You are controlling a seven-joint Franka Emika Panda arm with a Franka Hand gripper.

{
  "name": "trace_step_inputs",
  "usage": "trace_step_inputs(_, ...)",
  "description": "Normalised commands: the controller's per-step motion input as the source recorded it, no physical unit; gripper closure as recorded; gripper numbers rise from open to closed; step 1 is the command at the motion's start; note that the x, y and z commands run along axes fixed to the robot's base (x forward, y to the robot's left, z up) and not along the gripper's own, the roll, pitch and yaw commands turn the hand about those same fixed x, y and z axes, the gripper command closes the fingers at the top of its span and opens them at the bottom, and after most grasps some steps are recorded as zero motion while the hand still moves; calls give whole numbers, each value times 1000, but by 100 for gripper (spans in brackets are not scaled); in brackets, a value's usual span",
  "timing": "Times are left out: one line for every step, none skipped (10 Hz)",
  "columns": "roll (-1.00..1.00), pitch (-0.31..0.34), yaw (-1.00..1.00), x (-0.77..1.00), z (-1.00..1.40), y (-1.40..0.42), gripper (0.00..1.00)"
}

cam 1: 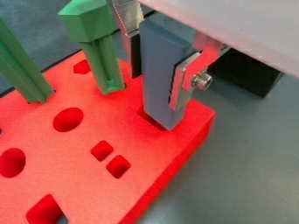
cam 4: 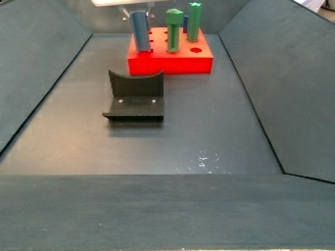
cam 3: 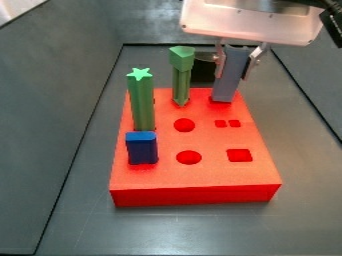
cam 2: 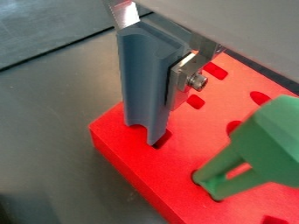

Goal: Pick up the arch object. Move up. Rotate the arch object. Move to above the board. Insert the arch object.
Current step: Insert the arch object.

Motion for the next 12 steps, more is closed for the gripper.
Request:
trace_step_inputs(61,-6,0,-334,-111,-140,100)
trace_step_inputs(40,-13,0,-137,-260,-229,100)
trace_step_inputs(0,-161,0,46,-394,-166,100)
trace_step_inputs(63,-134,0,257,-671,-3,100)
trace_step_inputs(70,-220,0,51,-754,0,100)
trace_step_inputs(0,-326,-91,-89,-594,0,100)
trace_step_inputs(-106,-340,-71,-240,-549,0,100)
trace_step_inputs(-100,-256,-23,-323,-686,3,100)
trace_step_inputs(0,-311,0,-314,-526,0,100)
trace_step_inputs(-20,-123,-29,0,-86,54,100)
trace_step_inputs(0,-40,0,0,0,0,100)
trace_step_inputs(0,0,0,0,0,0,100)
